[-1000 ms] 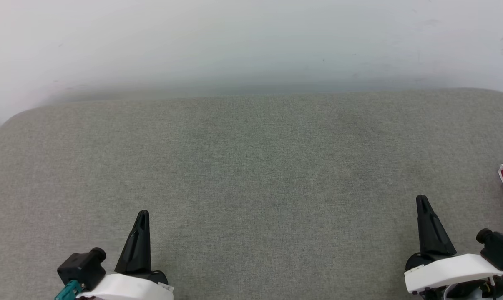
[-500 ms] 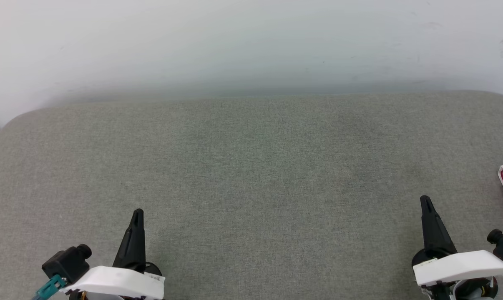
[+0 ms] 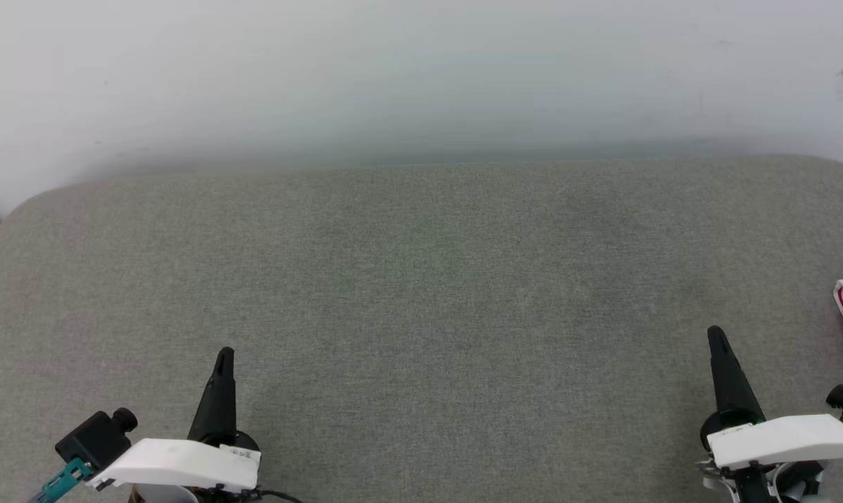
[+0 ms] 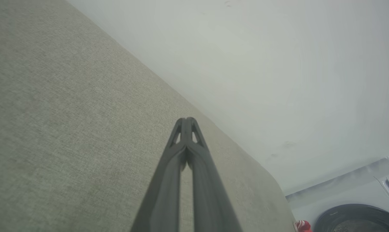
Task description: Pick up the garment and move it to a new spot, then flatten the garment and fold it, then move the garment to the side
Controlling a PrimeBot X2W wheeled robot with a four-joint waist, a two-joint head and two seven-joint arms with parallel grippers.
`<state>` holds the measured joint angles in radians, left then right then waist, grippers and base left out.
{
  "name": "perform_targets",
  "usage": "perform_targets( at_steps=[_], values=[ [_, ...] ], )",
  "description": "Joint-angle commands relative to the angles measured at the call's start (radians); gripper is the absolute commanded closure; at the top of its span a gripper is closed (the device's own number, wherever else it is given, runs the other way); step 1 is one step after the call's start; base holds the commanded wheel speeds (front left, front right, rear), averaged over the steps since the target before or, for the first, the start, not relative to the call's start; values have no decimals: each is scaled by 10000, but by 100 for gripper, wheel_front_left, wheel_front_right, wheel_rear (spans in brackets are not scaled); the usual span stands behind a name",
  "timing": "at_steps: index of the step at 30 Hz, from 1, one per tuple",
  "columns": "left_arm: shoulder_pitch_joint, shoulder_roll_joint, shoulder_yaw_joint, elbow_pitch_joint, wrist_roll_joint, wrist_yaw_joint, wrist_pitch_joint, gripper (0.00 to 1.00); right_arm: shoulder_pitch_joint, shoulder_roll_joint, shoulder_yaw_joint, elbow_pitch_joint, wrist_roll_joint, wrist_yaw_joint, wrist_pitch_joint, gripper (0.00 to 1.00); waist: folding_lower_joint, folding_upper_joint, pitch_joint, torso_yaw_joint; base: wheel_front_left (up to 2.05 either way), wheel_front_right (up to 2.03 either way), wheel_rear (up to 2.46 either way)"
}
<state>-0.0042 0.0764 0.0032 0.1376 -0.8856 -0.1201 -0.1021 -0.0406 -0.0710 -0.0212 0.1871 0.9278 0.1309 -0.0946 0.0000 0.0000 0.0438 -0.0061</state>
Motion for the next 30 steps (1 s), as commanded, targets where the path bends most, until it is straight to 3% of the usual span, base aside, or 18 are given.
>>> perform_targets(
  at_steps=[1, 30],
  values=[
    [-238, 45, 52, -35, -355, -37, 64, 100, -254, -96, -34, -72, 348, 0, 76, 100, 0, 0, -8, 1, 0, 0, 0],
    [-611, 54, 332, 443, -3570, -78, 840, 100, -473, -97, -263, 207, 3370, -1, 837, 100, 0, 0, -151, 23, 0, 0, 0]
  ],
)
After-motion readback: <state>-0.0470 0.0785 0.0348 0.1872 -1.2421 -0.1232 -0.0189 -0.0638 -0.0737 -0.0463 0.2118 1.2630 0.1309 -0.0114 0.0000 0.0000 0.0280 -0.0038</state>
